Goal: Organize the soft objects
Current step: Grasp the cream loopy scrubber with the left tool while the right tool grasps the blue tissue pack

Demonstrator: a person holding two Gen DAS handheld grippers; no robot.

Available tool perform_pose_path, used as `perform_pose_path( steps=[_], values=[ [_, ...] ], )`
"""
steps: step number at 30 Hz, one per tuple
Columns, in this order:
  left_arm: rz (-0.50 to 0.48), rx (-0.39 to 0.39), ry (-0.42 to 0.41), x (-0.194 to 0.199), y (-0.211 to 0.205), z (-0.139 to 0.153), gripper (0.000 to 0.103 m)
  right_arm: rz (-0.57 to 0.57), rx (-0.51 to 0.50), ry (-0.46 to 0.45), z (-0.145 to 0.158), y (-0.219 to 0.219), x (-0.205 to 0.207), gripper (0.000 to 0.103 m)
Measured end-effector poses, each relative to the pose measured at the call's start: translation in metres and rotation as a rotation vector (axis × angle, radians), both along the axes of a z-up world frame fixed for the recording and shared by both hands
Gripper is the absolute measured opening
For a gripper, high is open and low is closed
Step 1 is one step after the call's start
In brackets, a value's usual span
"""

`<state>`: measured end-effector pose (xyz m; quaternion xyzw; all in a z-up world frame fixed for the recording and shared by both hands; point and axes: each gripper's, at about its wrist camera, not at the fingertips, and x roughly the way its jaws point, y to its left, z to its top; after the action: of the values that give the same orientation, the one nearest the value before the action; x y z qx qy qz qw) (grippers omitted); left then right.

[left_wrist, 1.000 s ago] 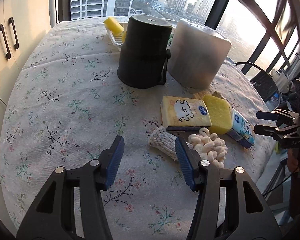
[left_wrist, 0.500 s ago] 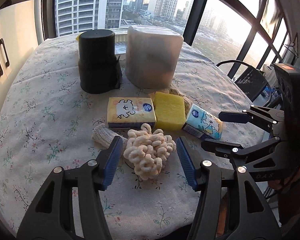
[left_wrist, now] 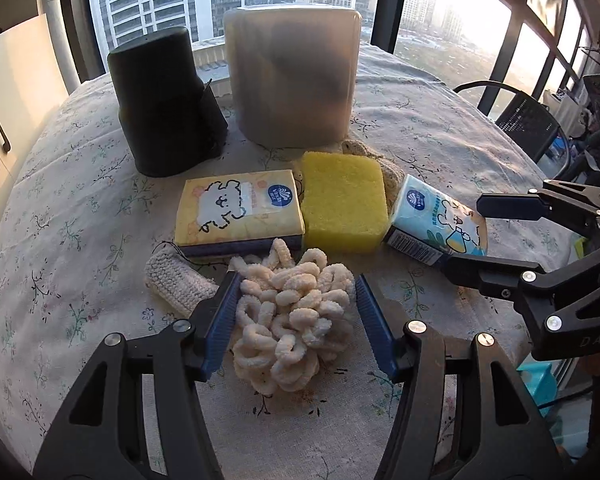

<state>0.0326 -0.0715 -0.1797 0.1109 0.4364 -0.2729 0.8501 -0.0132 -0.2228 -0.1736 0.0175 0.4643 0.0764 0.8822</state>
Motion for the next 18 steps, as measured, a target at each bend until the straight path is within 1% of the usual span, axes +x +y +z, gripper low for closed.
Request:
perform_pose_path(
  steps=[3,4,5,6,7,8,9,11,14,18],
  values=[
    [0.006,-0.016,-0.006,0.000,0.004,-0.002,0.056,0.000,-0.031,0.010,-0.006,-0.001,0.005,0.075],
    [0.006,-0.025,-0.009,0.000,0.005,-0.001,0.054,-0.005,-0.041,0.020,-0.009,-0.001,0.007,0.075],
    [0.007,-0.031,-0.017,-0.001,0.006,-0.001,0.045,-0.008,-0.044,0.028,-0.013,-0.002,0.009,0.075],
    [0.011,-0.034,-0.024,-0.002,0.009,0.001,0.040,-0.008,-0.043,0.036,-0.016,-0.003,0.011,0.075],
    [0.011,-0.050,-0.022,-0.002,0.011,0.002,0.033,-0.010,-0.041,0.041,-0.019,-0.003,0.012,0.075],
    [0.006,-0.085,-0.011,-0.002,0.015,0.004,0.026,-0.010,-0.036,0.043,-0.022,-0.004,0.013,0.075],
    [0.003,-0.126,0.005,-0.001,0.019,0.006,0.022,-0.011,-0.039,0.034,-0.022,-0.003,0.013,0.075],
    [0.013,-0.184,0.042,0.002,0.026,0.007,0.022,-0.009,-0.040,0.026,-0.023,-0.003,0.011,0.074],
    [0.041,-0.217,0.064,0.006,0.035,0.008,0.022,-0.015,-0.050,0.018,-0.022,-0.002,0.010,0.064],
    [0.056,-0.236,0.057,0.004,0.040,0.013,0.022,-0.018,-0.022,0.017,-0.019,-0.004,0.006,0.064]
  ],
)
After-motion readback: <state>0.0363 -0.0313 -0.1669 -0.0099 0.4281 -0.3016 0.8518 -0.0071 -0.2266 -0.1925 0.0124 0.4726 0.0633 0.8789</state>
